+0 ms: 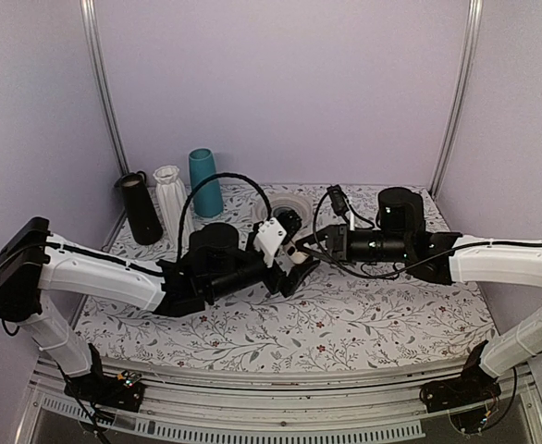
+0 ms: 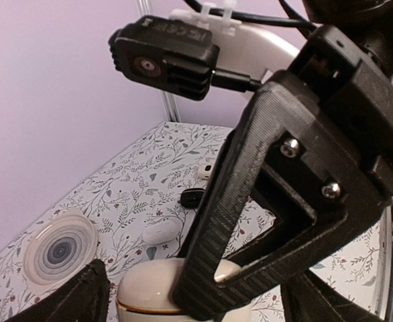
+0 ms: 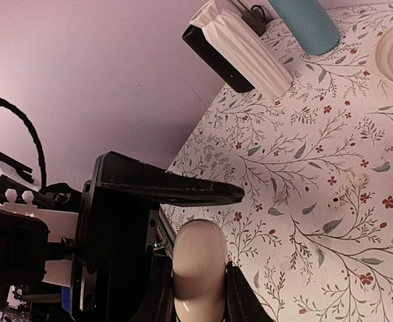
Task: Insert the wireless bluetooth earbuds into the charging case
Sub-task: Pass from the left arm to the right, then pass from the right arm to the left
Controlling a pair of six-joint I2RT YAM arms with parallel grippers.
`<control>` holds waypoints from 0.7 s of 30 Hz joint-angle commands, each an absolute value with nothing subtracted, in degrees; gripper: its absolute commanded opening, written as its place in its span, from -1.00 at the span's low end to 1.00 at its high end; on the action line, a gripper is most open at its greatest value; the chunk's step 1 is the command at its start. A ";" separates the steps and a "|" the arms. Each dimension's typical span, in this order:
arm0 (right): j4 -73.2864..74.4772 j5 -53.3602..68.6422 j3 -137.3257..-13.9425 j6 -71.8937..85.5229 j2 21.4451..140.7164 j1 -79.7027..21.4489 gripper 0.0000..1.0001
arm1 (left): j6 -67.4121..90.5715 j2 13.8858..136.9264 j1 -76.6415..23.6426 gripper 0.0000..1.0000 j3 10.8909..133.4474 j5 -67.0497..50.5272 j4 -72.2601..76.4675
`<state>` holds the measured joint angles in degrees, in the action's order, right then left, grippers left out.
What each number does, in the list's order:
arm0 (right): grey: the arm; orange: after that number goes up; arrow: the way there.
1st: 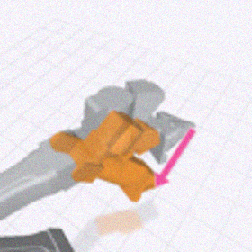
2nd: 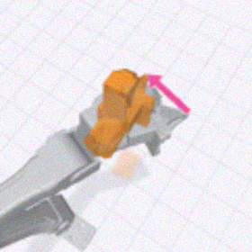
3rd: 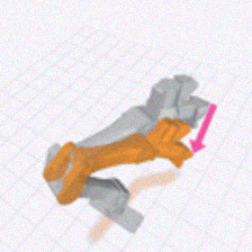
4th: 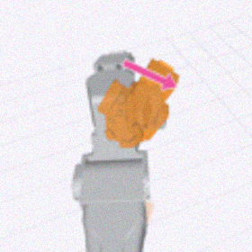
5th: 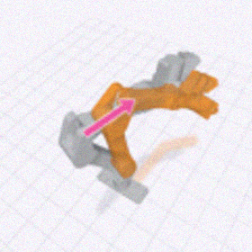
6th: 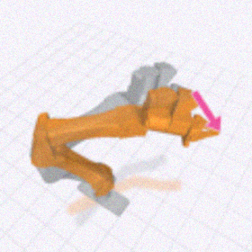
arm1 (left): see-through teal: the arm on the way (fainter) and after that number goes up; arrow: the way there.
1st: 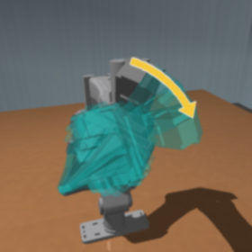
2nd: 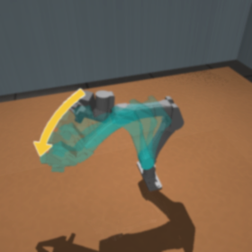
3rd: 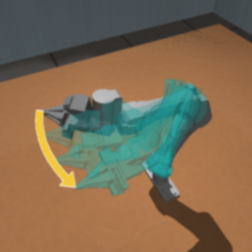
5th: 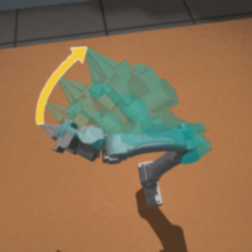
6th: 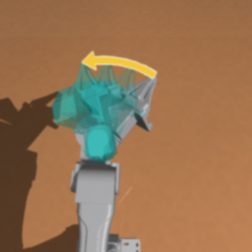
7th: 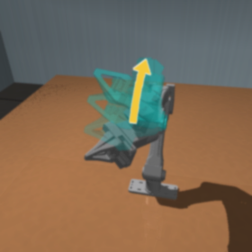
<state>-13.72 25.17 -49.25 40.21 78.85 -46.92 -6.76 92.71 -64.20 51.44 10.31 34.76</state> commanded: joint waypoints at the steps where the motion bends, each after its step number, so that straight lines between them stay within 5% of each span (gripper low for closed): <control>1: -13.15 22.48 -50.79 37.91 76.56 -47.33 -0.93 | -4.31 91.14 -64.53 0.83 50.99 8.86 34.56; 21: -11.70 25.82 -51.05 27.56 71.79 -47.30 -0.93 | 13.89 82.47 -54.89 0.72 43.91 -21.03 35.74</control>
<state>-11.11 22.20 -49.28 31.48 73.45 -46.98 8.23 83.94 -57.87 45.17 -9.74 34.48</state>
